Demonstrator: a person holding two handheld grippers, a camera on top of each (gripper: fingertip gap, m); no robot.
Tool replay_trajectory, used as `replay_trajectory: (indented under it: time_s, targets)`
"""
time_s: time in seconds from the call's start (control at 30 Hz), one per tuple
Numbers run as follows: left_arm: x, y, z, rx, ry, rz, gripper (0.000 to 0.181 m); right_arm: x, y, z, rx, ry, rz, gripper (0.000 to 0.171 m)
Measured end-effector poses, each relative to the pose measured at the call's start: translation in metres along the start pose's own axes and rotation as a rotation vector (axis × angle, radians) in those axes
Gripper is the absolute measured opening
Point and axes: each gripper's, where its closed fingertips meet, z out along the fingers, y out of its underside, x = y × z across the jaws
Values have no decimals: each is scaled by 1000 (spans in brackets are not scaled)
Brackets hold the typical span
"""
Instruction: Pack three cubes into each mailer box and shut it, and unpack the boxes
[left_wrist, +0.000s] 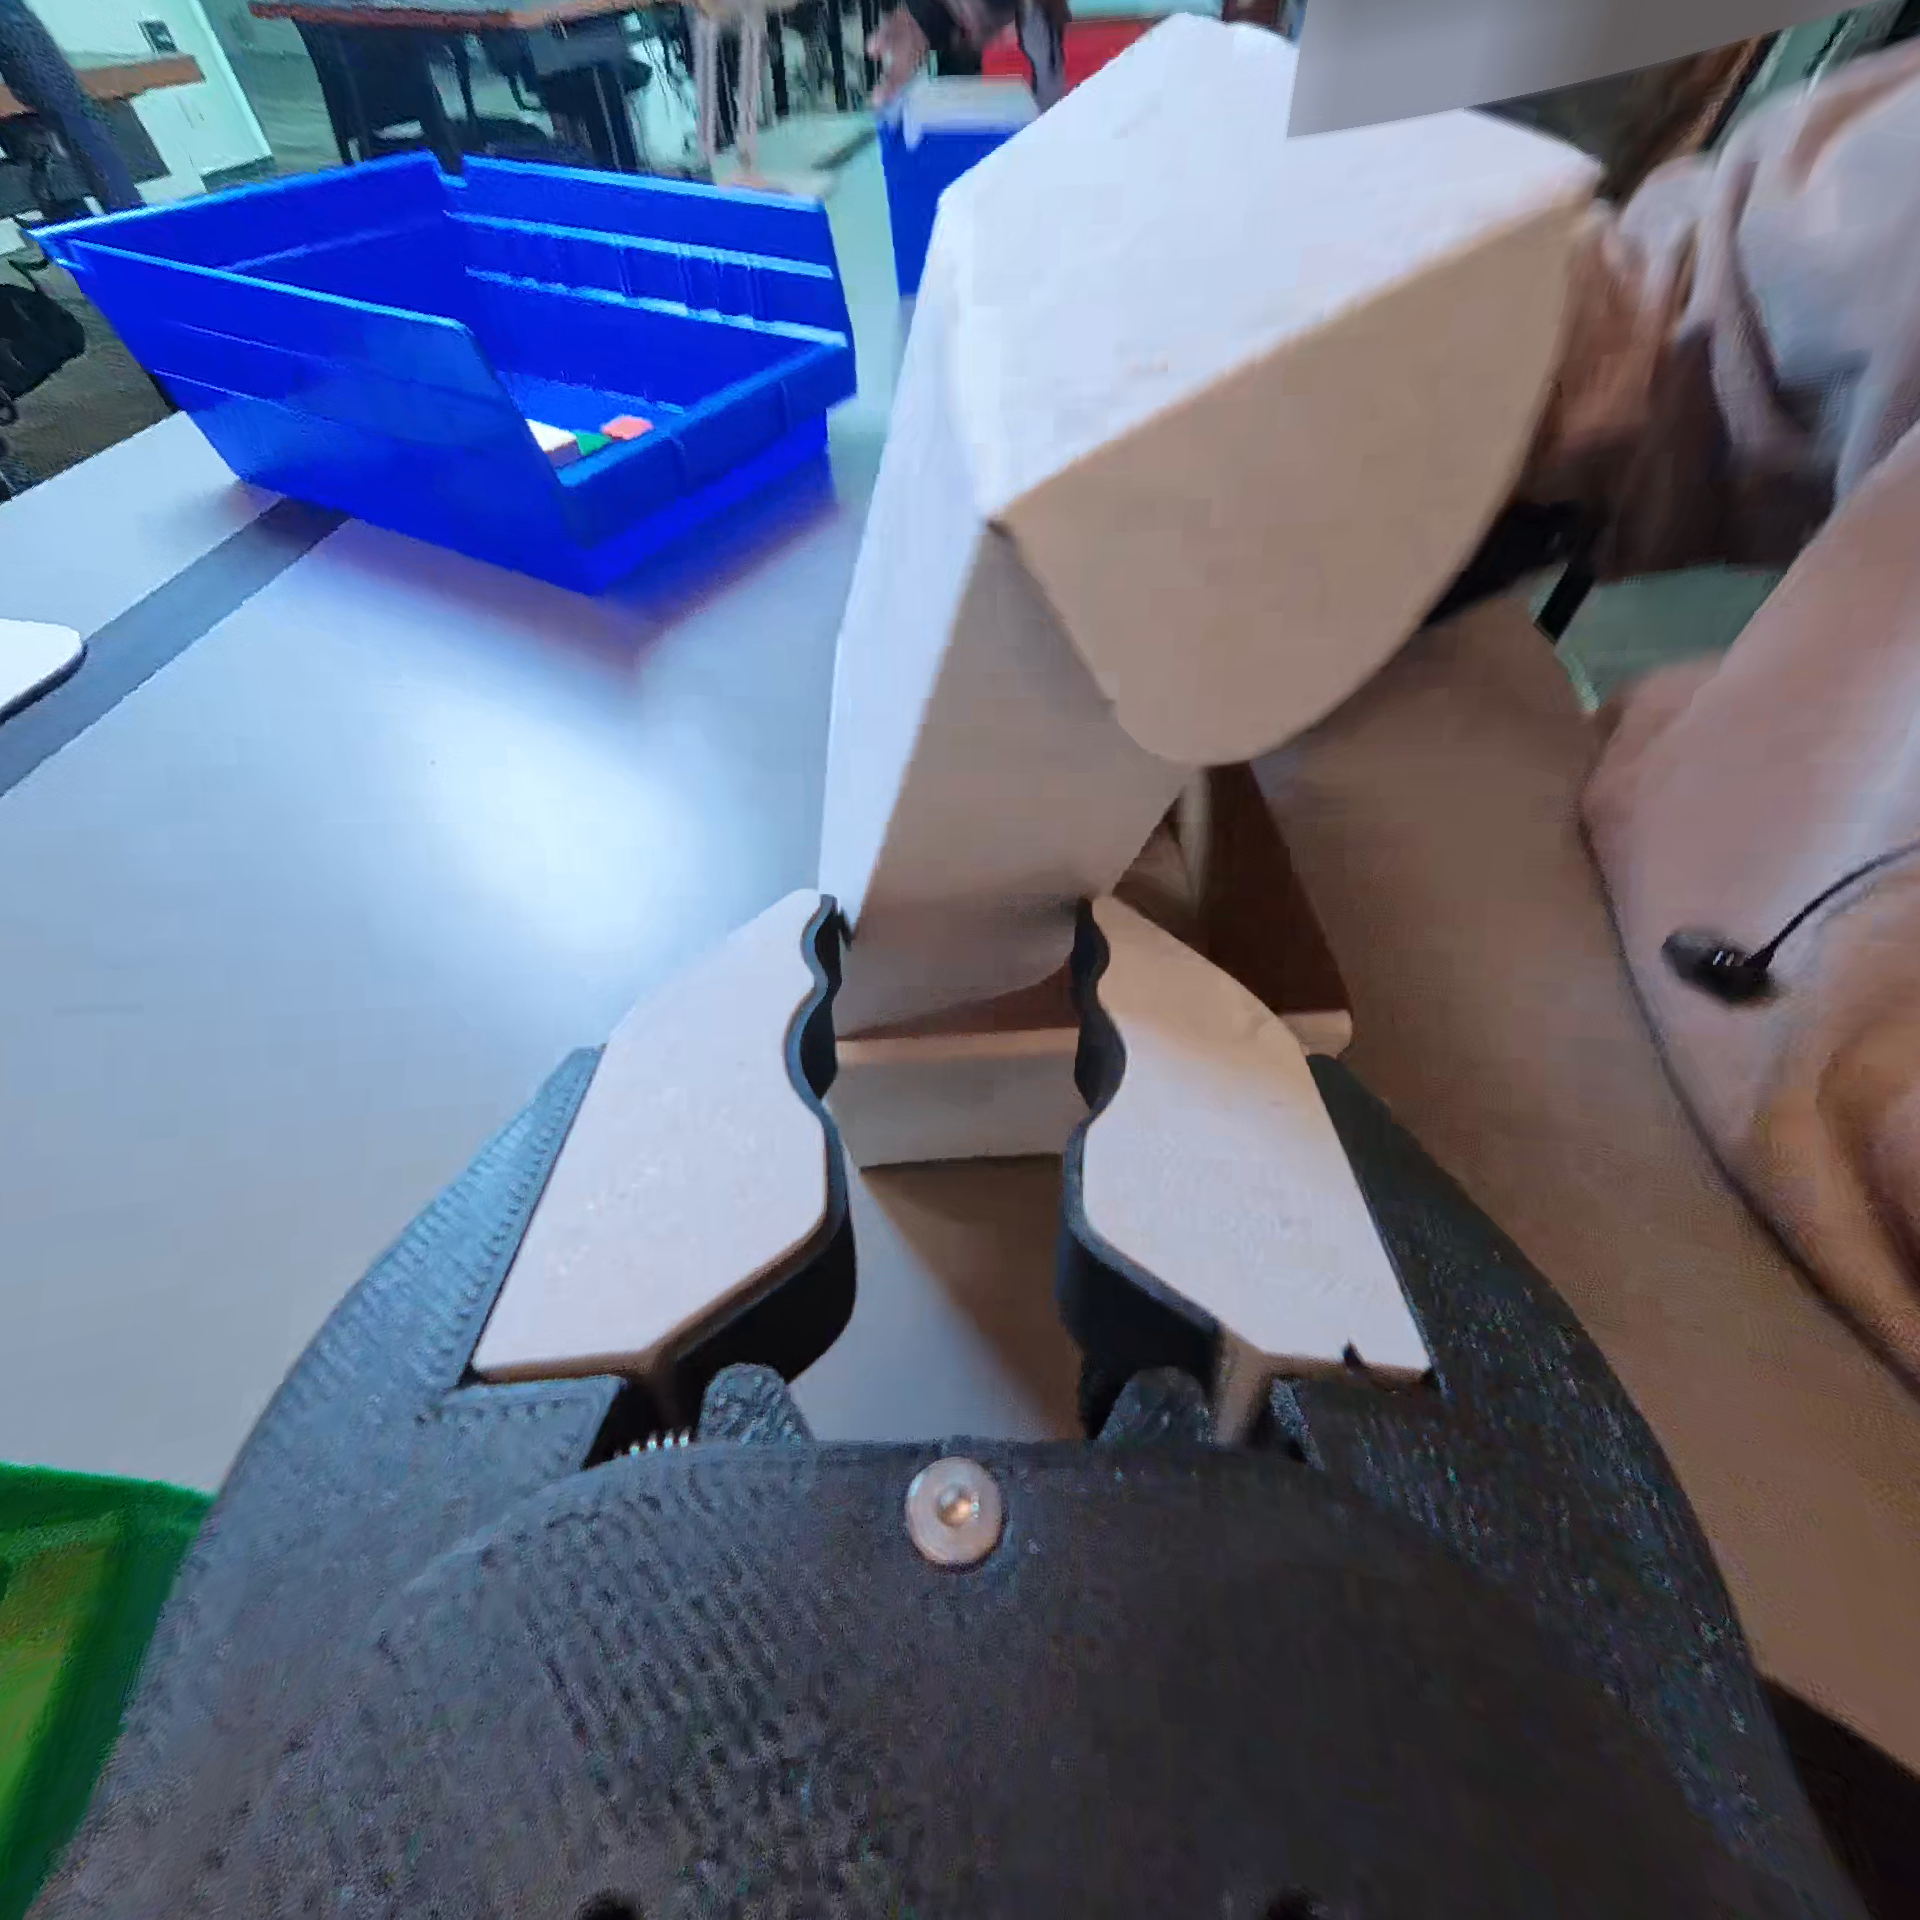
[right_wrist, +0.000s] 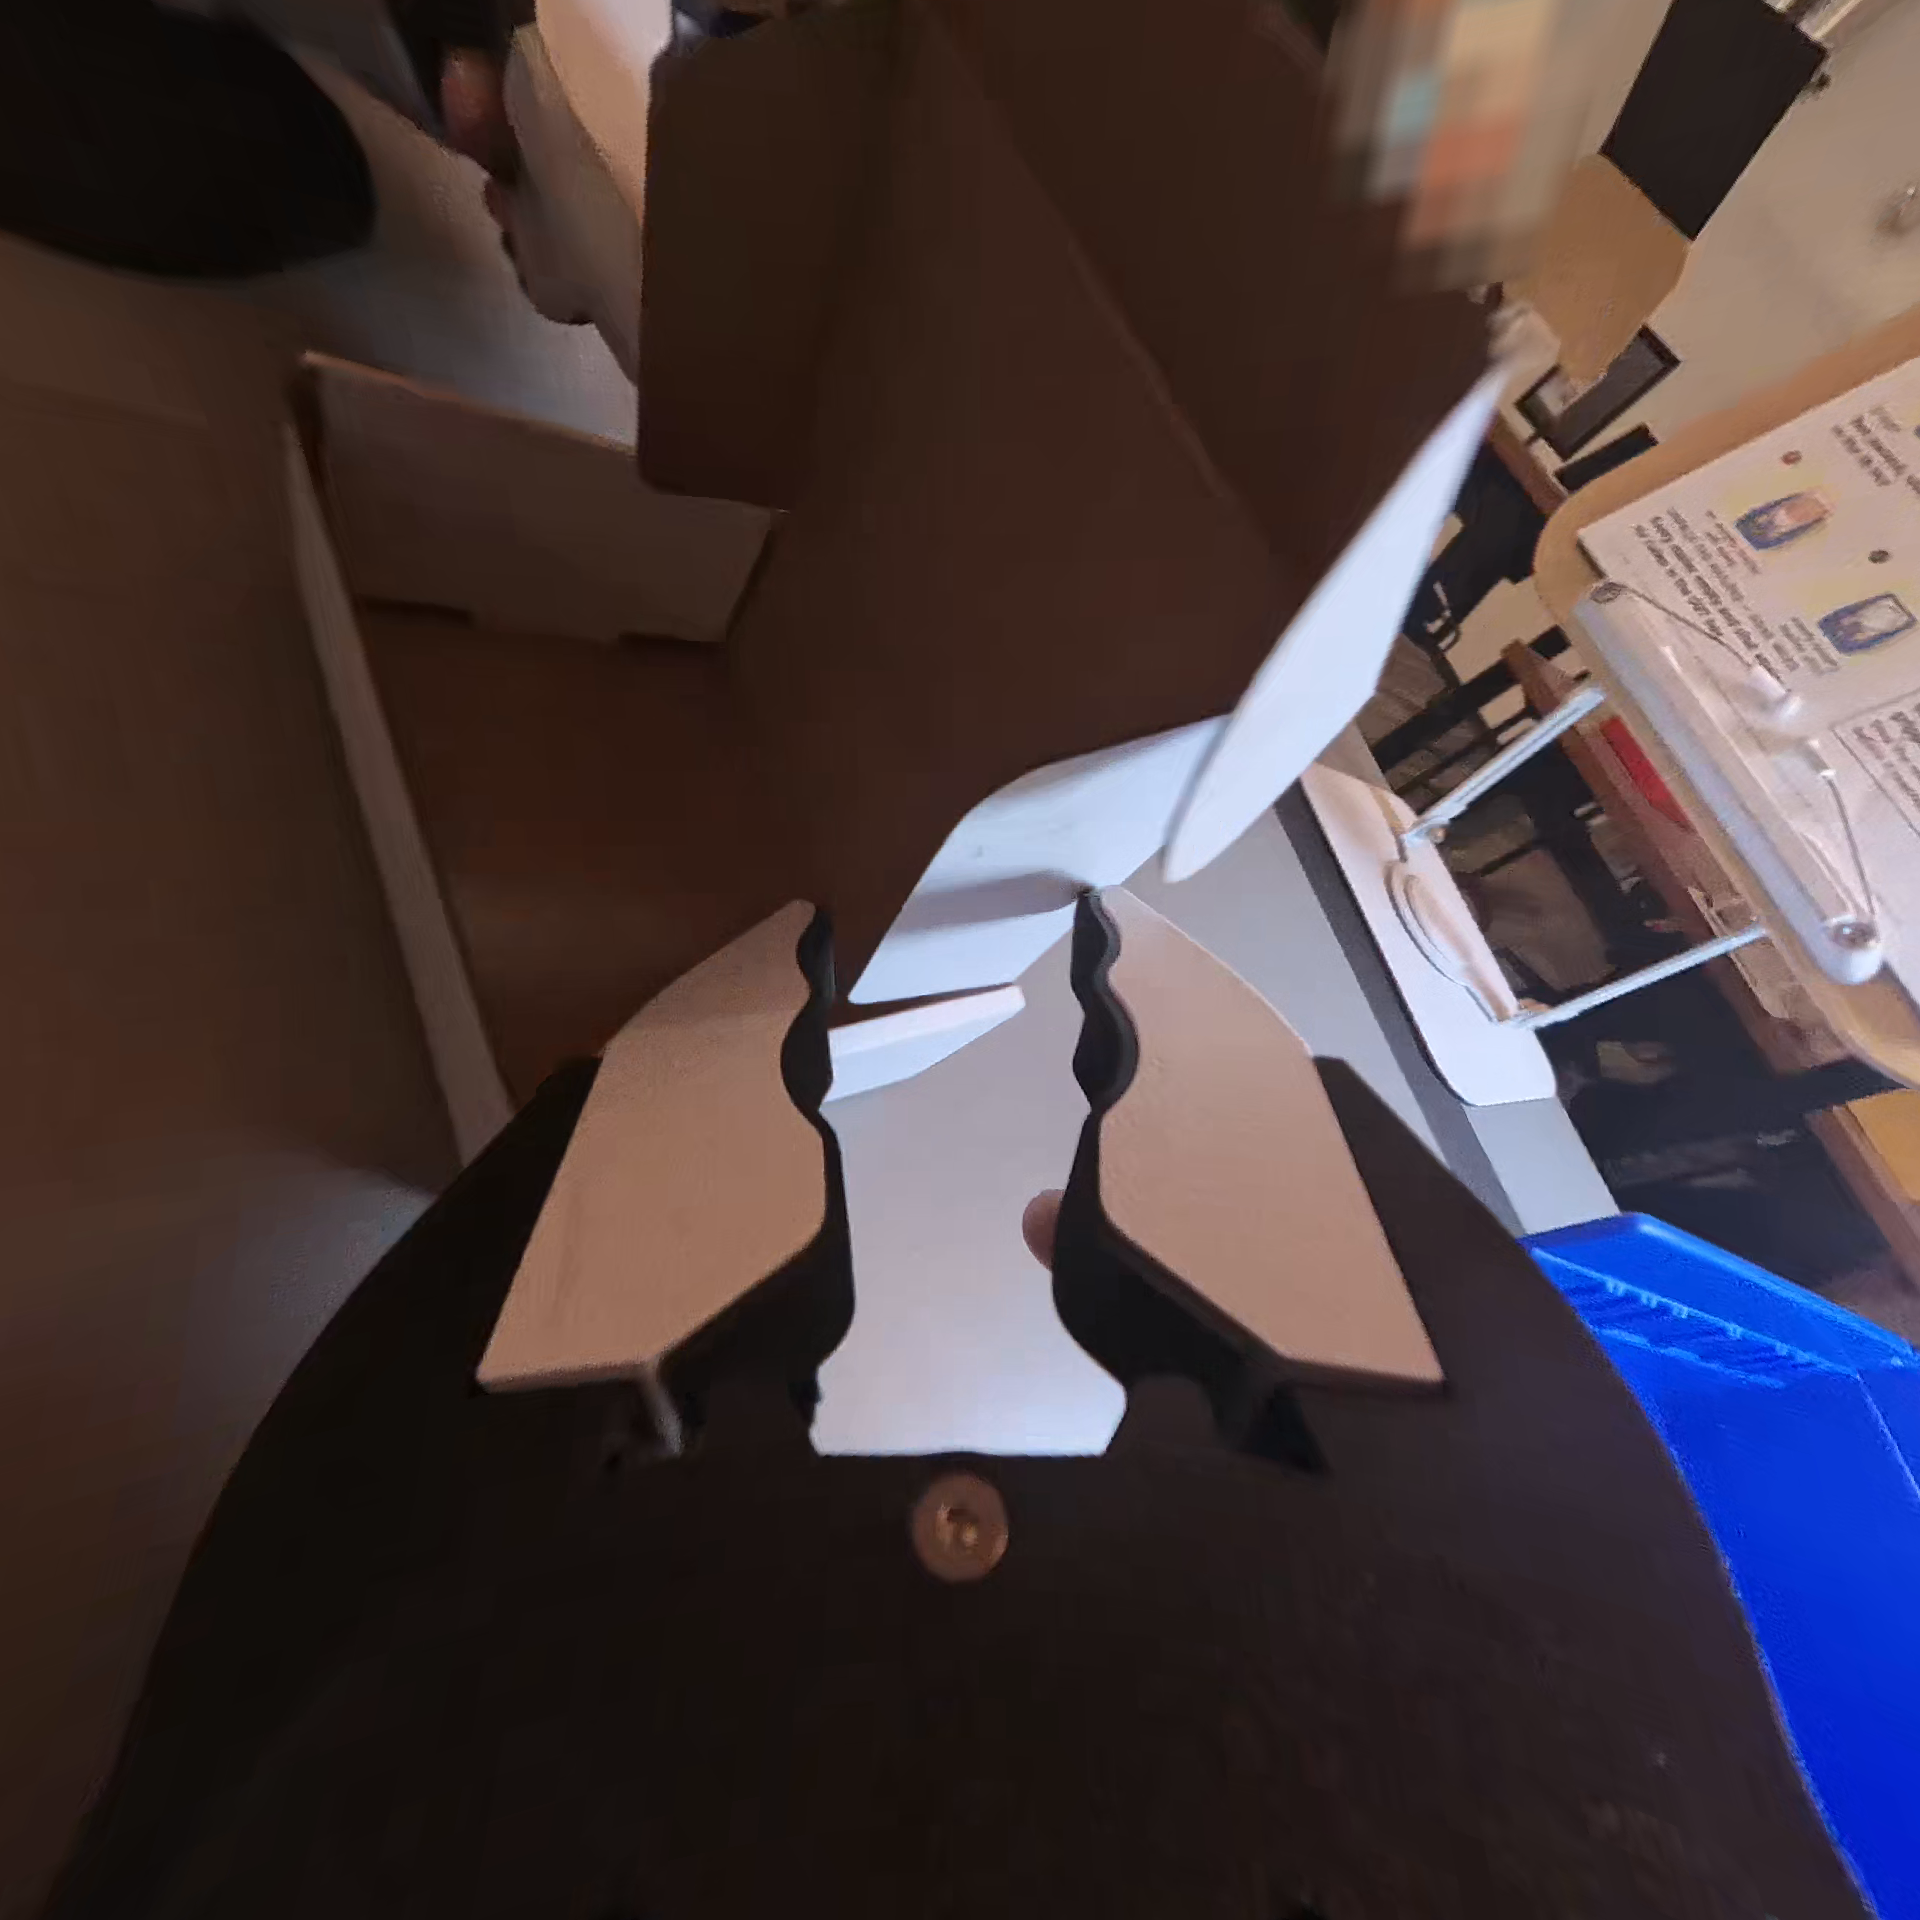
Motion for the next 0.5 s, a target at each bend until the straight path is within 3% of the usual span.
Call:
replay_trajectory:
  time_s: [0.13,0.23,0.5]
  targets:
    - [4,6,-1,-34,-6,28,44,-20,-2,-17,26,-194,138,50]
    - [-1,3,-5,-17,-14,25,33,-25,-5,-37,41,-383,275,51]
    - [-12,-22,-21,110,-36,9,40,11,-1,-46,-8,-386,191,45]
